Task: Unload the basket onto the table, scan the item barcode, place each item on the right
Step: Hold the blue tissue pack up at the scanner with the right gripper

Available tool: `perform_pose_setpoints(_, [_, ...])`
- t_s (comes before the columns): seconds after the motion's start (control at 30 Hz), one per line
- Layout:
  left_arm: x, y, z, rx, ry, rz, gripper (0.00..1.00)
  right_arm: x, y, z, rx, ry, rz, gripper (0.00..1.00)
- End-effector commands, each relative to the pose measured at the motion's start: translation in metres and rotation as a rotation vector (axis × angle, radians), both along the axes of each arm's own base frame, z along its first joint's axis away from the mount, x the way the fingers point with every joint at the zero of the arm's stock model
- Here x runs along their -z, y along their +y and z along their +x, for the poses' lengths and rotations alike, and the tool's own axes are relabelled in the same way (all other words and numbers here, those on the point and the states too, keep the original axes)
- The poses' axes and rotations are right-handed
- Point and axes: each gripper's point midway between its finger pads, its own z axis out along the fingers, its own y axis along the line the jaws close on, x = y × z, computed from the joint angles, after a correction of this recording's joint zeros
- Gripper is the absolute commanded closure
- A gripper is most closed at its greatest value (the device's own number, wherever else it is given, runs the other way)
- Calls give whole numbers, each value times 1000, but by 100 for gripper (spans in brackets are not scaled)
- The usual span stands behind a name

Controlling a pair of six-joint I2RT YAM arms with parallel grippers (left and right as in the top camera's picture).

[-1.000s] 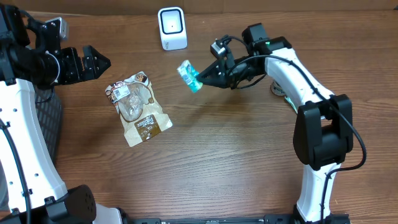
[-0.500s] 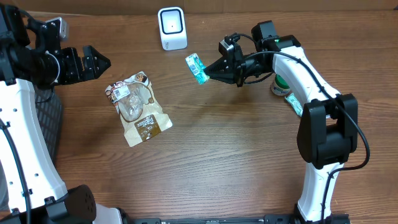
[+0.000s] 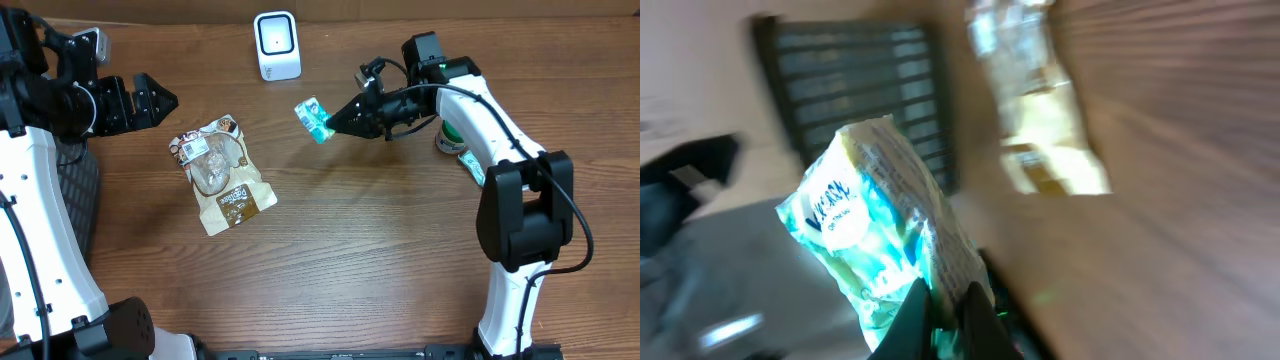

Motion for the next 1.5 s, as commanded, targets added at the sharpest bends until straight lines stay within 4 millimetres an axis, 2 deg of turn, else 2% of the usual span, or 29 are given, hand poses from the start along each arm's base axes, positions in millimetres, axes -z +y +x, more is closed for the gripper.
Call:
perform_pose_setpoints(0.0, [-8,-2,-1,21,-31,9,0,23,-5,13,44,-122,-247,96])
perform_pose_setpoints(0.07, [-8,-2,-1,21,-31,9,0,42,-15,23,78,-172,-394,96])
perform_pose_setpoints(0.17, [-8,-2,-1,21,-31,9,1,57,-26,30,101,-222,-527,96])
perform_pose_setpoints(0.3, [-8,-2,-1,21,-31,9,0,61,-25,42,107,-313,-589,96])
perform_pose_setpoints(0.37, [-8,-2,-1,21,-31,9,0,64,-35,62,168,-404,-700,96])
perform_pose_setpoints(0.4, [-8,-2,-1,21,-31,9,0,64,-47,79,225,-480,-815,96])
perform_pose_setpoints(0.47, [-8,-2,-1,21,-31,9,0,56,-50,90,237,-561,-881,96])
perform_pose_setpoints(0.57, [-8,-2,-1,21,-31,9,0,34,-46,103,250,-676,-955,96])
perform_pose_setpoints(0.63, [-8,-2,-1,21,-31,9,0,7,-40,114,279,-780,-1016,96])
perform_pose_setpoints(0.67, [-8,-2,-1,21,-31,9,0,-16,-37,123,316,-857,-1060,96])
perform_pose_setpoints(0.8, [-8,-2,-1,21,-31,9,0,-77,-23,142,414,-1074,-1146,96])
perform_pose_setpoints(0.83, [-8,-2,-1,21,-31,9,0,-96,-15,152,445,-1174,-1164,96])
perform_pose_setpoints(0.9, [-8,-2,-1,21,-31,9,0,-107,-6,162,460,-1266,-1162,96])
perform_pose_setpoints(1.03, [-8,-2,-1,21,-31,9,0,-109,8,189,506,-1395,-1143,96])
perform_pose_setpoints(1.17, [-8,-2,-1,20,-31,9,1,-96,29,215,475,-1577,-1165,96])
perform_pose_setpoints(1.33, [-8,-2,-1,20,-31,9,1,-61,63,230,326,-1792,-1204,96])
perform_pose_setpoints(1.47, [-8,-2,-1,20,-31,9,0,-29,81,233,254,-1862,-1224,96])
